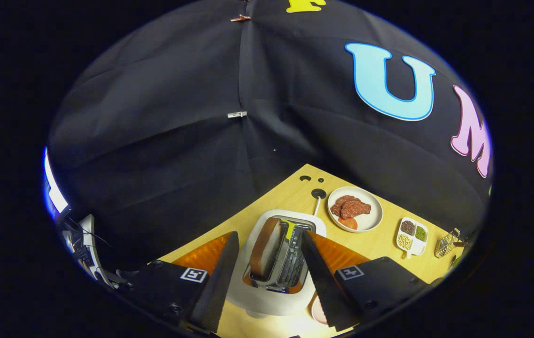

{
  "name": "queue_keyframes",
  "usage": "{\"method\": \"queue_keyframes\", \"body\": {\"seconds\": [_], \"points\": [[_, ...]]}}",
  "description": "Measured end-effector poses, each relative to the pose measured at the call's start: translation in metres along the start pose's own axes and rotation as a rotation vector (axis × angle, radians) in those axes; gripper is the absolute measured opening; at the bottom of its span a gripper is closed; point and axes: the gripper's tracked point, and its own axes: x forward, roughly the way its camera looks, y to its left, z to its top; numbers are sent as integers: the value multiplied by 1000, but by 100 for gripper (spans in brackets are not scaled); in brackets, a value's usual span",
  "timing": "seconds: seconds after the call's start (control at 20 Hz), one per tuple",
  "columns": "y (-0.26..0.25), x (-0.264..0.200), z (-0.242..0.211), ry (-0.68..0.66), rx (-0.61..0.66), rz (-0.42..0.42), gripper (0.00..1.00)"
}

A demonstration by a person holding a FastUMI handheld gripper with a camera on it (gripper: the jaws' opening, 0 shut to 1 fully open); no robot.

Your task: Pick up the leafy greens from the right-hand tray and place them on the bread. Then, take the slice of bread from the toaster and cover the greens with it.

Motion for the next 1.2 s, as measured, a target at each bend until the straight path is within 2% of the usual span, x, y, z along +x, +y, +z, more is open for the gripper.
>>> {"method": "queue_keyframes", "body": {"seconds": [0.2, 0.55, 0.65, 0.7, 0.75, 0.85, 1.2], "points": [[-5, 23, -11, 58, -16, -43, 83], [-18, 41, -34, 146, 18, -107, 39], [-15, 46, -31, 138, 54, -99, 25], [-11, 44, -33, 144, 72, -90, 24], [-9, 43, -32, 141, 84, -76, 17], [-7, 41, -30, 141, 83, -55, 12], [-14, 0, 18, 19, 140, -27, 12]]}}
